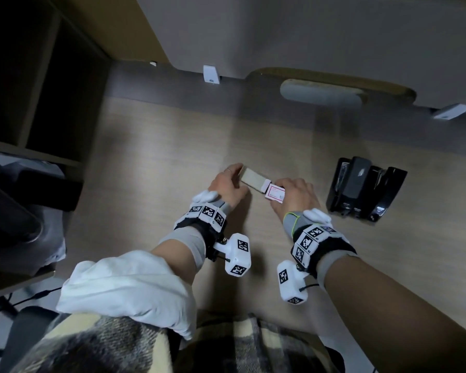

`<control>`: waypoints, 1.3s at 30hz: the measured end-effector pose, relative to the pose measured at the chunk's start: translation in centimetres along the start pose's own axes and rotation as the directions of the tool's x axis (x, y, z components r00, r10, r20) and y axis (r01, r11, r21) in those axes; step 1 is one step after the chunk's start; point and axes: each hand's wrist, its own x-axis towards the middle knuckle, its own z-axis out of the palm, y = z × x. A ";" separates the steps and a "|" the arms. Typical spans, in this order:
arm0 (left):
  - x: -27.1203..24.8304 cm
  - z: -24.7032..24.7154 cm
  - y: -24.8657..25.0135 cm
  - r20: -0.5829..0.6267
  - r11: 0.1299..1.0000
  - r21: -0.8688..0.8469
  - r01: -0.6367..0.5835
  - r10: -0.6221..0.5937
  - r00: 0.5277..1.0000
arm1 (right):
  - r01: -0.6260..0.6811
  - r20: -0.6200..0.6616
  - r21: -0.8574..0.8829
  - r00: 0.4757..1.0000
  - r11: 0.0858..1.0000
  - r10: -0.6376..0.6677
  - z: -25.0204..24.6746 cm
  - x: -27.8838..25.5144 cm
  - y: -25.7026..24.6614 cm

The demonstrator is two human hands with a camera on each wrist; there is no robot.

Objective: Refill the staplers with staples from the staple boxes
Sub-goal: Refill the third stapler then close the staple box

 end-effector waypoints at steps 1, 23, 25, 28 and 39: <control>0.0 0.0 -0.1 0.028 0.999 0.022 -0.037 0.036 0.999 | 0.004 0.005 0.004 1.000 1.000 -0.004 0.0 0.1 0.0; 0.8 -0.8 0.1 0.120 0.955 0.216 -0.205 0.182 0.976 | 0.077 -0.009 0.061 0.997 0.995 -0.076 -0.9 1.0 0.3; 0.7 -0.8 0.1 0.119 0.956 0.210 -0.205 0.183 0.976 | 0.096 -0.023 0.099 0.995 0.990 -0.095 -0.8 1.0 0.2; 0.6 -0.9 0.2 0.123 0.955 0.210 -0.211 0.188 0.974 | 0.101 -0.047 0.150 0.994 0.984 -0.095 -0.5 1.1 0.3; 0.2 -0.6 -0.3 0.095 0.941 0.228 -0.249 0.233 0.968 | 0.141 -0.035 0.161 0.990 0.977 -0.138 -0.3 1.0 0.7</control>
